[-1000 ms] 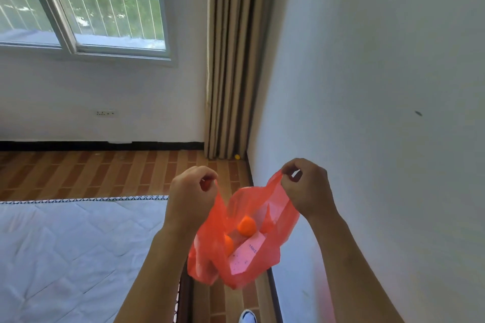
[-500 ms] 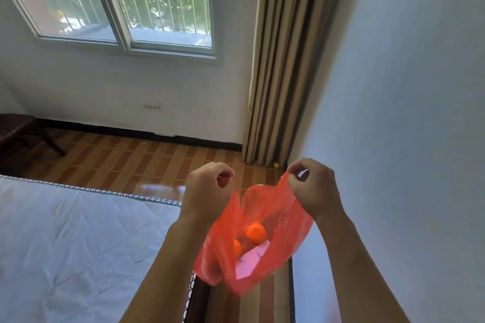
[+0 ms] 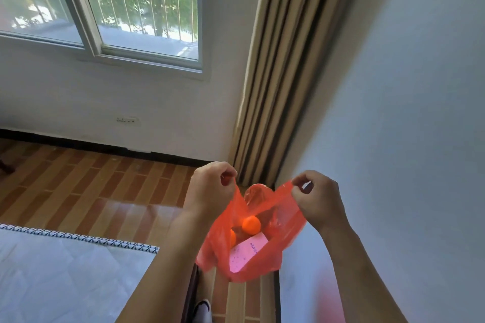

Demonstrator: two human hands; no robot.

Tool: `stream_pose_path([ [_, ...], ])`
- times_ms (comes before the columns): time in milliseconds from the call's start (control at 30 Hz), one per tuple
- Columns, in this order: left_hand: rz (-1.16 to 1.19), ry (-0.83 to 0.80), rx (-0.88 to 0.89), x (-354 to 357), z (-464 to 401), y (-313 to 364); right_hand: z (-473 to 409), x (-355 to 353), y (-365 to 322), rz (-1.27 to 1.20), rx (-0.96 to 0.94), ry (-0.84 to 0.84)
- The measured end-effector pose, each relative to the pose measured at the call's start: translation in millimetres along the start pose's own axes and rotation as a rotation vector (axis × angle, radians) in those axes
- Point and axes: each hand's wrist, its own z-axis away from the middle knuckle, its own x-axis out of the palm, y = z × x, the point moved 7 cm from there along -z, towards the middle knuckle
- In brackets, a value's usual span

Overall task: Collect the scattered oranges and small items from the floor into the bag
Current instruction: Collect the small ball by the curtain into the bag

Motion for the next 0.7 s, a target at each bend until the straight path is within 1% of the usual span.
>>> stream_pose_path([
  [133, 0.036, -0.019, 0.018, 11, -69, -18, -60, 11, -13, 0.033, 0.028, 0.038],
  [267, 0.050, -0.052, 0.037, 15, -119, -40, -98, 30, -20, 0.051, 0.037, 0.070],
  [367, 0.059, -0.058, 0.011, 15, -143, -60, -120, 43, -22, 0.064, 0.043, 0.070],
  [500, 0.084, -0.021, -0.028, 10, -162, -84, -153, 50, -29, 0.093, 0.035, 0.079],
  [700, 0.102, 0.013, -0.050, 10, -196, -101, -197, 64, -39, 0.091, -0.015, 0.090],
])
